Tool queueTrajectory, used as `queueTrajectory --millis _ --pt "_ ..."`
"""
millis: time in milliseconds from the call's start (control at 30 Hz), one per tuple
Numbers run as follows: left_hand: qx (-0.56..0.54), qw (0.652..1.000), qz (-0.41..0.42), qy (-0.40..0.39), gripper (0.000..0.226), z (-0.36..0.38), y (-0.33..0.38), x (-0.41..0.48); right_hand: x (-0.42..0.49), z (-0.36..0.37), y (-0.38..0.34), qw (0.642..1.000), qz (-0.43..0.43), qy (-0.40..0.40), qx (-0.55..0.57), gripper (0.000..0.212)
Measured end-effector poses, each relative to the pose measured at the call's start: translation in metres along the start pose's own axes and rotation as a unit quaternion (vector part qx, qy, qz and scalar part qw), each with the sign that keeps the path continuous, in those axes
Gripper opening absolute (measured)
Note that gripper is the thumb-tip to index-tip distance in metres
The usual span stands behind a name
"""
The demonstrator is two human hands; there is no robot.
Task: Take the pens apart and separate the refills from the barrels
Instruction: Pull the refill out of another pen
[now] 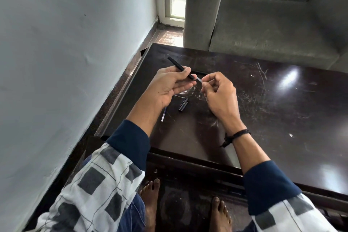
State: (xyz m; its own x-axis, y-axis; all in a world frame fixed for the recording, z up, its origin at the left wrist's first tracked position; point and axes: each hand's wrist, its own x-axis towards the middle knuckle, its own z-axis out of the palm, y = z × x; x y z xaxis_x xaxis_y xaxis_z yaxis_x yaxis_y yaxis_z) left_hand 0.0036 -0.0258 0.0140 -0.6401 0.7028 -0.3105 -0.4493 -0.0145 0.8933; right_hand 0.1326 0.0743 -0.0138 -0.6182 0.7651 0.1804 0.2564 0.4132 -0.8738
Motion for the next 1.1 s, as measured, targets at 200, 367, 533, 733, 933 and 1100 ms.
queueTrajectory --millis 200,367,533,733,933,1100 --pt "-0.023 1.0 -0.005 0.008 0.013 0.004 -0.006 0.001 -0.001 -0.004 -0.002 1.0 0.012 -0.023 -0.013 0.013" --pt "0.017 1.0 0.0 -0.004 0.01 0.008 -0.011 0.002 -0.005 -0.002 -0.007 0.999 0.014 -0.031 -0.003 0.014" --pt "0.031 0.999 0.008 -0.007 0.003 0.008 -0.01 0.002 -0.007 -0.005 -0.01 0.998 0.03 -0.039 0.028 0.021" --pt "0.001 0.996 0.051 0.07 0.007 -0.004 0.0 0.009 0.0 -0.012 -0.003 0.995 0.06 -0.071 -0.028 0.009" --pt "0.062 0.997 0.033 0.015 0.002 0.007 -0.007 0.003 -0.005 -0.004 -0.003 0.995 0.057 -0.083 0.011 0.017" --pt "0.08 0.995 0.057 0.026 0.003 0.011 -0.01 0.004 -0.001 -0.01 0.0 0.994 0.065 -0.08 -0.021 0.015"
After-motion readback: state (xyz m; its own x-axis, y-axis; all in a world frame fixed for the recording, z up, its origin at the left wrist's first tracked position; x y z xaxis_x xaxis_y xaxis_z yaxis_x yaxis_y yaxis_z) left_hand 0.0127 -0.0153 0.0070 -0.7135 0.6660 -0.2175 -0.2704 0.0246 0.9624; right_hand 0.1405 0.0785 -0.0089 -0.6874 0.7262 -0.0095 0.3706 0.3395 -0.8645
